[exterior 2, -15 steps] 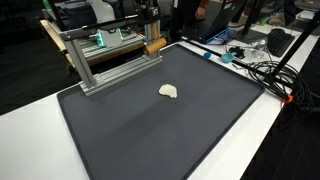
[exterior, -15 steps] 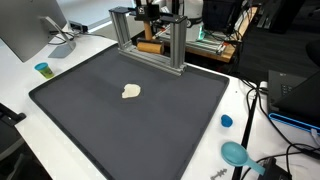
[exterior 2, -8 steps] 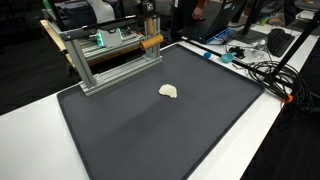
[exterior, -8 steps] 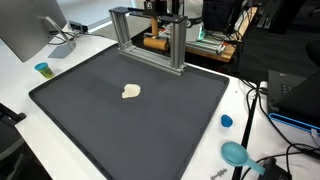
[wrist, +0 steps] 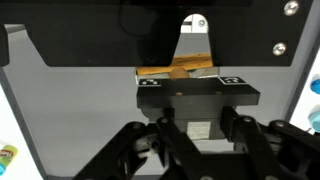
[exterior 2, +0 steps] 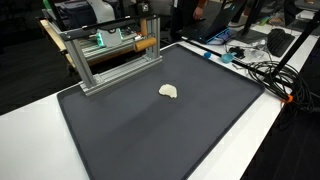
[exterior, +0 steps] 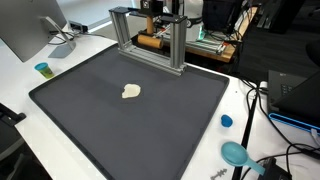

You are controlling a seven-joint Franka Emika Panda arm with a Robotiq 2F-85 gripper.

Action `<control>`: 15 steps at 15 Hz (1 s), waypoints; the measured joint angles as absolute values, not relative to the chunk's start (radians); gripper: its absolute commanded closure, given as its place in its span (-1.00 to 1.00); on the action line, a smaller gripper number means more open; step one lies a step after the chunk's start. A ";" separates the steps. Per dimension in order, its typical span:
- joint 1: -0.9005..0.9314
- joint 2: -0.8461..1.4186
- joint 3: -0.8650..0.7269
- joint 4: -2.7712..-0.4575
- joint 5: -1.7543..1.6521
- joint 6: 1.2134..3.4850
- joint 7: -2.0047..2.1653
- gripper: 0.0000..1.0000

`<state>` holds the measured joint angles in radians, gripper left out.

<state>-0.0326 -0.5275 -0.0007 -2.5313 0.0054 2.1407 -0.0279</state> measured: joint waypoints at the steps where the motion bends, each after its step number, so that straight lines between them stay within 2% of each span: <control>1: -0.033 -0.528 -0.001 -2.531 -0.001 2.134 -0.041 0.56; 15: -0.005 -0.558 -0.041 -2.543 0.043 1.977 -0.126 0.56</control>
